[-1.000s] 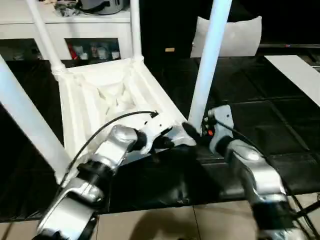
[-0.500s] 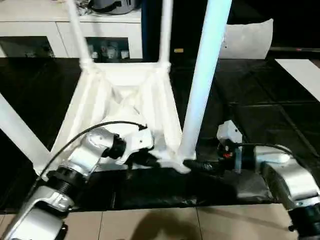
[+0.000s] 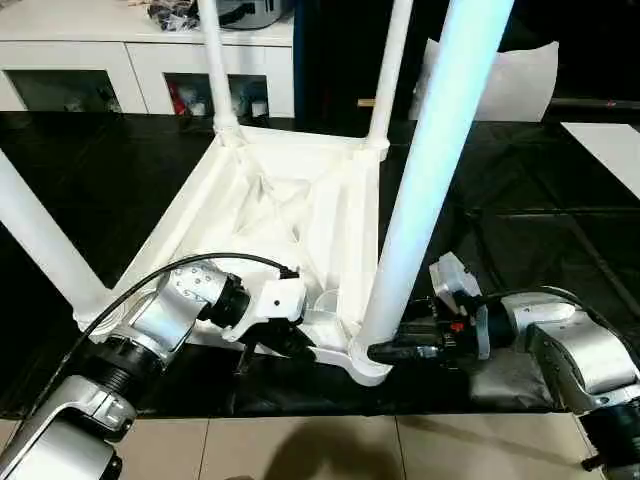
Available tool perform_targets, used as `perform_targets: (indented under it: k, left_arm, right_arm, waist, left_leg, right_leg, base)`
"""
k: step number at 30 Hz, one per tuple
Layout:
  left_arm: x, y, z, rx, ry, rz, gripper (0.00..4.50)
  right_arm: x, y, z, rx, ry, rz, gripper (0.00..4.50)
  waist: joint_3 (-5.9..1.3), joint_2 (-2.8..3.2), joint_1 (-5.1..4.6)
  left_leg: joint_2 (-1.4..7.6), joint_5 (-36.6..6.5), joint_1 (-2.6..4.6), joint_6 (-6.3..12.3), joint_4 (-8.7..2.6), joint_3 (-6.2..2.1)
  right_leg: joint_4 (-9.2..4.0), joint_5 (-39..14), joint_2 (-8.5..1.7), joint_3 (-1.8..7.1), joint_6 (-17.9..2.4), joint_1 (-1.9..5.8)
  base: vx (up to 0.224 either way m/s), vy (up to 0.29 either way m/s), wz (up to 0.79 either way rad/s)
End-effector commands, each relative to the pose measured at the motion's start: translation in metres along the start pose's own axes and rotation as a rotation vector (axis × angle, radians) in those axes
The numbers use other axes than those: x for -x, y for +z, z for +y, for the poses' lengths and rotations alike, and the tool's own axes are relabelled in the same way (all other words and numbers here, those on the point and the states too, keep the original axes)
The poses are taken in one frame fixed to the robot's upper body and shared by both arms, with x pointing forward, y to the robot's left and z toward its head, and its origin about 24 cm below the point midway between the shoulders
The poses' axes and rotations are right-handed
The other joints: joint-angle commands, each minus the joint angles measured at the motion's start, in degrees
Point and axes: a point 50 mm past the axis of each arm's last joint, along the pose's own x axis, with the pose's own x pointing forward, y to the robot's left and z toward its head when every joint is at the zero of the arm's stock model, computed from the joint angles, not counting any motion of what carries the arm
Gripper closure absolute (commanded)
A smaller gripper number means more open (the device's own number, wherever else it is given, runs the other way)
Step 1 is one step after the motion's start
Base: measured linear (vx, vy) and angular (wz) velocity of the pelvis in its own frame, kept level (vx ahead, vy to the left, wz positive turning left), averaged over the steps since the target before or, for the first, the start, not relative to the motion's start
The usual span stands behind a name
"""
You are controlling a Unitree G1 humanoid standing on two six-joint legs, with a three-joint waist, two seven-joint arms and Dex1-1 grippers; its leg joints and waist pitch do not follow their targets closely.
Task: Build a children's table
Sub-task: Rotate leg to tighten
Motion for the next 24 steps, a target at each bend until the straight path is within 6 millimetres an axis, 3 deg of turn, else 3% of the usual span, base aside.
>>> perform_targets:
  k: [1, 2, 10, 15, 18, 19, 22, 24]
  left_arm:
    - [-0.004, 0.009, -0.002, -0.059, -0.041, -0.002, 4.50]
    - [-0.003, 0.008, -0.002, -0.057, -0.038, -0.003, 4.50]
    - [0.000, 0.007, -0.001, -0.036, -0.021, -0.010, 4.50]
    - [-0.001, 0.011, 0.004, 0.017, 0.032, -0.049, 4.50]
    - [-0.004, 0.022, 0.022, 0.106, 0.199, -0.106, 4.50]
    - [-0.004, 0.024, 0.024, 0.114, 0.215, -0.110, 4.50]
    - [-0.010, 0.032, 0.036, 0.182, 0.329, -0.134, 4.50]
    - [-0.014, 0.038, 0.044, 0.227, 0.403, -0.154, 4.50]
  right_arm:
    - [0.001, 0.003, 0.001, 0.005, 0.037, 0.008, 2.11]
    - [0.001, 0.003, 0.001, 0.003, 0.041, 0.007, 2.22]
    - [-0.003, 0.007, 0.003, -0.016, 0.064, -0.033, 2.50]
    - [-0.011, 0.009, 0.005, -0.045, 0.046, -0.073, 2.51]
    - [-0.029, 0.005, -0.003, -0.093, -0.167, -0.091, 2.51]
    - [-0.031, 0.004, -0.005, -0.098, -0.199, -0.090, 2.51]
    - [-0.046, 0.005, -0.017, -0.152, -0.393, -0.113, 2.52]
    - [-0.054, 0.006, -0.023, -0.176, -0.496, -0.109, 2.53]
  waist:
    - [-4.09, -0.22, -0.28]
    - [-4.15, -0.45, -0.23]
    - [-4.12, -0.59, -0.25]
    - [-4.12, -0.36, -0.26]
    - [-3.92, -0.28, -0.42]
    - [-3.77, -0.29, -0.68]
    - [-3.76, -0.23, -1.82]
    - [-3.71, -0.26, -2.89]
  left_leg:
    - [1.76, -6.6, 0.00, 4.06, -3.74, 0.48]
    - [1.77, -6.0, -0.06, 4.19, -3.74, 0.47]
    - [1.73, -5.6, -0.09, 4.41, -3.69, 0.55]
    - [1.76, -5.6, -0.14, 4.05, -3.73, 0.51]
    - [1.61, -6.5, 0.00, 3.12, -3.78, 0.51]
    - [1.31, -7.2, 0.04, 2.36, -3.72, 0.57]
    - [0.99, -8.7, -0.16, 1.15, -3.74, 0.40]
    - [0.68, -9.3, -0.23, 1.07, -3.50, 0.41]
  right_leg:
    - [-4.11, -20.3, -4.59, 3.24, -6.9, 3.80]
    - [-3.95, -19.9, -4.60, 3.27, -6.9, 3.86]
    - [-3.95, -19.8, -4.53, 3.24, -6.8, 3.80]
    - [-3.91, -20.2, -4.58, 3.22, -6.7, 3.81]
    - [-4.34, -22.1, -4.56, 3.06, -6.1, 3.63]
    - [-4.82, -25.0, -4.46, 2.77, -5.0, 3.52]
    - [-5.48, -28.9, -4.43, 2.30, -2.4, 3.78]
    - [-5.75, -29.7, -4.25, 1.99, -2.0, 3.62]
  base:
    - [0.000, 0.000, 0.00]
    - [0.000, 0.000, 0.00]
    - [0.000, 0.000, 0.00]
    - [0.000, 0.000, 0.00]
    - [0.000, 0.000, 0.00]
    - [0.000, 0.000, 0.00]
    - [0.000, 0.000, 0.00]
    - [0.000, 0.000, 0.00]
